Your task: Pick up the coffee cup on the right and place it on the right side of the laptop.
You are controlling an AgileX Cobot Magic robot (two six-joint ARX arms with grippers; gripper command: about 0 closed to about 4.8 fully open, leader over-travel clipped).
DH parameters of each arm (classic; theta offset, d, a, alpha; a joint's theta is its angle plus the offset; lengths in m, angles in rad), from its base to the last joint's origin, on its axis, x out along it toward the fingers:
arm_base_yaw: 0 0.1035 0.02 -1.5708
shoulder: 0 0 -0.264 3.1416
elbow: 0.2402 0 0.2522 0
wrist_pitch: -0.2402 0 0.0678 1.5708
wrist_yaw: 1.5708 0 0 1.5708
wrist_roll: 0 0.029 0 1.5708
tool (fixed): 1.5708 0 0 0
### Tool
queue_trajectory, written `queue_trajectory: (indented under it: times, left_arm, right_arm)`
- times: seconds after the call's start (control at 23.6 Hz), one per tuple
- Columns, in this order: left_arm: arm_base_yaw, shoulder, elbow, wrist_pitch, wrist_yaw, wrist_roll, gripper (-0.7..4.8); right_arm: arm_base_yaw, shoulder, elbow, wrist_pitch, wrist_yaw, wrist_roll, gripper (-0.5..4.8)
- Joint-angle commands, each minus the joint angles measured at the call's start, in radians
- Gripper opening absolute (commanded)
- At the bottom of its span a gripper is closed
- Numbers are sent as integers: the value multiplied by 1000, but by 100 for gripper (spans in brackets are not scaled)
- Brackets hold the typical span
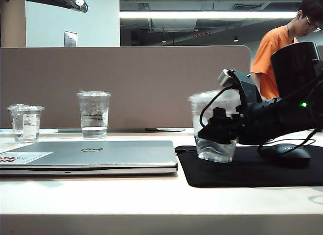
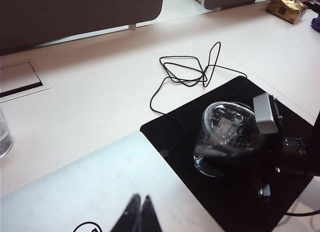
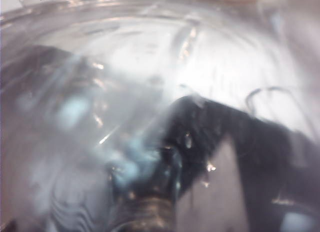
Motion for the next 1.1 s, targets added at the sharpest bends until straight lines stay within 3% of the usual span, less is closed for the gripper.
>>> queue_trajectory:
  times: [0.04, 0.13, 0.81, 0.89, 0.93, 1.1]
  left_arm:
    - [0, -3, 5, 13, 7, 4, -5]
    - [0, -3, 5, 13, 7, 4, -5]
    - [0, -3, 5, 13, 7, 4, -5]
    - [0, -3, 5, 13, 7, 4, -5]
    - [0, -3, 5, 13, 7, 4, -5]
    - [0, -3, 5, 13, 7, 4, -5]
  right_arm:
    - [2, -2, -9, 16, -4, 3, 453]
    - [2, -5, -16, 13, -4, 3, 479]
    - [2, -313, -305, 11, 1, 4, 470]
    - [2, -384, -341, -4, 0, 3, 231]
    - [2, -466, -369, -32, 2, 1, -15]
    - [2, -624, -387, -127, 34, 3, -9]
